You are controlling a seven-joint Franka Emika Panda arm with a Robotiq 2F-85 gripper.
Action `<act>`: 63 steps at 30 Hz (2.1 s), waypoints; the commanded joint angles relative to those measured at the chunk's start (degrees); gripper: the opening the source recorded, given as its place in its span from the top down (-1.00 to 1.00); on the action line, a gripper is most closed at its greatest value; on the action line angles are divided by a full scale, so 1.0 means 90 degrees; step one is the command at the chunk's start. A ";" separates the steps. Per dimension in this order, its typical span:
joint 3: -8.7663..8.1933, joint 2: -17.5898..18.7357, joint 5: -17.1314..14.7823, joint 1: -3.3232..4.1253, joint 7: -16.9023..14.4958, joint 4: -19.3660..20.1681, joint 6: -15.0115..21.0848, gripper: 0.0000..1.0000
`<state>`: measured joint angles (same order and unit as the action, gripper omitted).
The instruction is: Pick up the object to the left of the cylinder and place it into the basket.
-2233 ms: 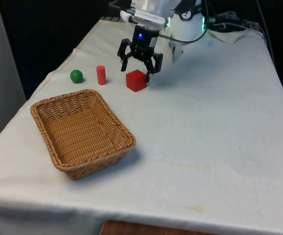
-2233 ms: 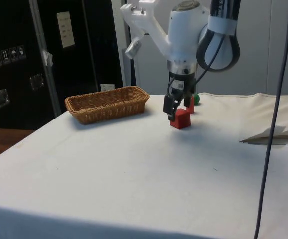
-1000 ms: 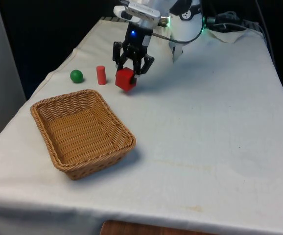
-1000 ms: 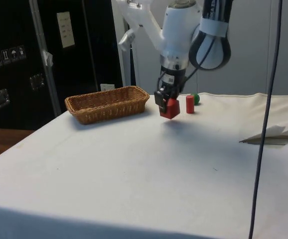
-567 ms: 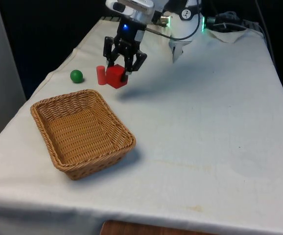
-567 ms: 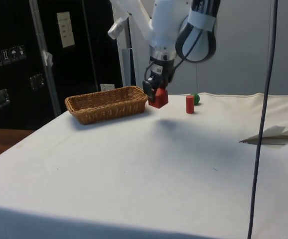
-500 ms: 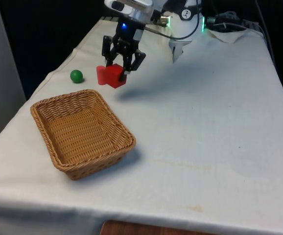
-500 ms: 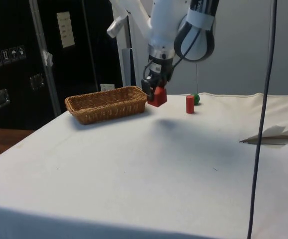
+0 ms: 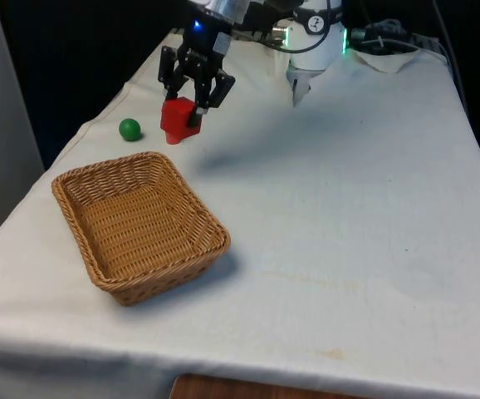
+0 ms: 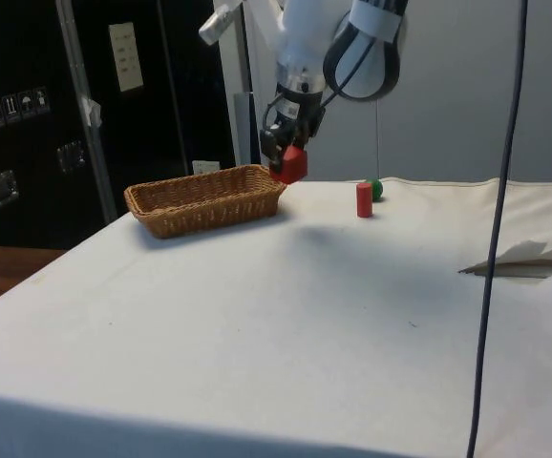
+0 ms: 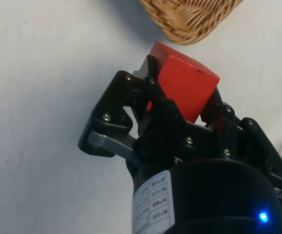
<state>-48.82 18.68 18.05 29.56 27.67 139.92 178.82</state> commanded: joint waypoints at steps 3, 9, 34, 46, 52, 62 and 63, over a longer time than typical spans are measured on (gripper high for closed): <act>0.0140 -0.0140 -0.0045 -0.0127 -0.0025 -0.0025 0.0013 0.94; 0.0166 -0.0134 -0.0095 -0.0172 -0.0019 -0.0153 0.0019 0.94; 0.0407 0.0306 -0.0681 -0.0274 -0.0121 -0.1502 -0.0847 0.94; 0.0535 0.0554 -0.1089 -0.0312 -0.0229 -0.2037 -0.1171 0.94; 0.0637 0.0745 -0.1439 -0.0344 -0.0337 -0.2273 -0.1280 0.94; 0.0675 0.1311 -0.1929 -0.0363 -0.0433 -0.2725 -0.1331 0.94; 0.0681 0.1381 -0.1980 -0.0363 -0.0427 -0.2776 -0.1331 0.94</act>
<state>-44.98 31.74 0.63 27.96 24.52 115.85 167.65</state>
